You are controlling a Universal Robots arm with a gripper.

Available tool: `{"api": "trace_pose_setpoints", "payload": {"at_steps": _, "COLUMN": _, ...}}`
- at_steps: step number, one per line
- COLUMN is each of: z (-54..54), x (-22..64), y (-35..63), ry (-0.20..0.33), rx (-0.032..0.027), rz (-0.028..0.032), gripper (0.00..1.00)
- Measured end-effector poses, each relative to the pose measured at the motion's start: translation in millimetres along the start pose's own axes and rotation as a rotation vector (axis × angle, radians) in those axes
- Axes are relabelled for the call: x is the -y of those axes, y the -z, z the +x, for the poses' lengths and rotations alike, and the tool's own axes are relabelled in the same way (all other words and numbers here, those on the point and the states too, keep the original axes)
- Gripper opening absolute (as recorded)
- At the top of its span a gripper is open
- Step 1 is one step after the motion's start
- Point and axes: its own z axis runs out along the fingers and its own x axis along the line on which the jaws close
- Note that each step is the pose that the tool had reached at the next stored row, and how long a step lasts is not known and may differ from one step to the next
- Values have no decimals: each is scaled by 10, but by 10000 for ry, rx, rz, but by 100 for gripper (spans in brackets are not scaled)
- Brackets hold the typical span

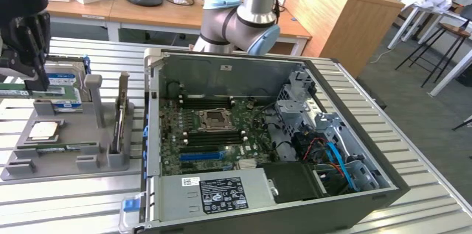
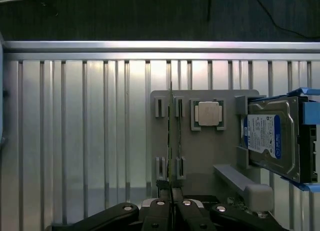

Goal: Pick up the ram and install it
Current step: 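Pick up the ram and move it above insertion slot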

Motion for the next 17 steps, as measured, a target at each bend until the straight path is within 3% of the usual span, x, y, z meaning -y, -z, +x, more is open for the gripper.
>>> {"api": "trace_pose_setpoints", "payload": {"at_steps": 9, "z": -3, "x": -3, "y": 122, "ry": -1, "rx": 0, "rz": 1, "gripper": 12}}
{"api": "trace_pose_setpoints", "payload": {"at_steps": 17, "z": -4, "x": -3, "y": 132, "ry": 0, "rx": 2, "rz": -1, "gripper": 12}}
